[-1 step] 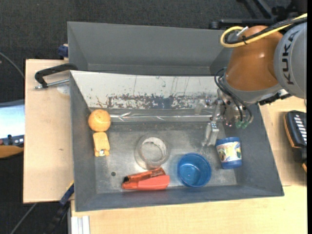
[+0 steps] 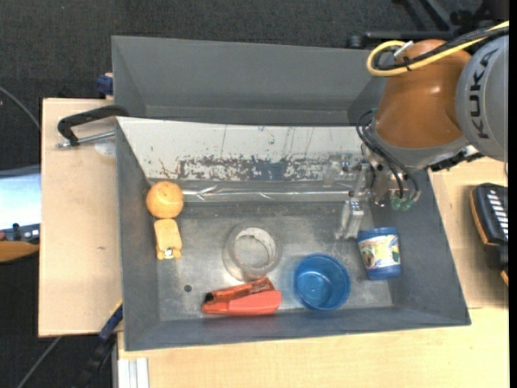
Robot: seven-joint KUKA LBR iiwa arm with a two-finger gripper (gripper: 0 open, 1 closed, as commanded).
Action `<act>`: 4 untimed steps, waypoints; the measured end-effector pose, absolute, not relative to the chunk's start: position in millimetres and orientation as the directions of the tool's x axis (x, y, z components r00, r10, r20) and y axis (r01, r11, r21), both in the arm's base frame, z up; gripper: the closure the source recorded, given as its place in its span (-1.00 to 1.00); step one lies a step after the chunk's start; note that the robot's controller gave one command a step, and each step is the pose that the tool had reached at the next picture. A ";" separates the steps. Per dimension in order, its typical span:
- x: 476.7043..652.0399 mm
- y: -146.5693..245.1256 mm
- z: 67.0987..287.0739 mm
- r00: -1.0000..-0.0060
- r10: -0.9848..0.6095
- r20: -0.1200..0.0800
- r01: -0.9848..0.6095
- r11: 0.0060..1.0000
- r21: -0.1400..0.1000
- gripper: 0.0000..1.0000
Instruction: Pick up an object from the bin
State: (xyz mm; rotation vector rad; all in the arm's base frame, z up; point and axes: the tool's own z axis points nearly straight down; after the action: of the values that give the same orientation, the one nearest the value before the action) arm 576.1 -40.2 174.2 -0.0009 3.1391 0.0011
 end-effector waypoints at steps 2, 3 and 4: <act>494.8 -19.7 132.1 -0.923 -0.385 0.000 -0.385 0.923 0.002 -1.00; 490.6 -22.1 143.5 -0.942 -0.336 -0.007 -0.336 0.942 0.000 -1.00; 491.4 -30.5 69.7 -0.931 -0.366 -0.001 -0.366 0.931 0.003 -1.00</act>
Offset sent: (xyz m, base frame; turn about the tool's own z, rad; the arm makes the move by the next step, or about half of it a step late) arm -0.0830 0.0201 -0.0401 -0.3953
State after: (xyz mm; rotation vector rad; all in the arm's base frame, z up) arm 491.4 -30.5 69.7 -0.5847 3.0858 0.0049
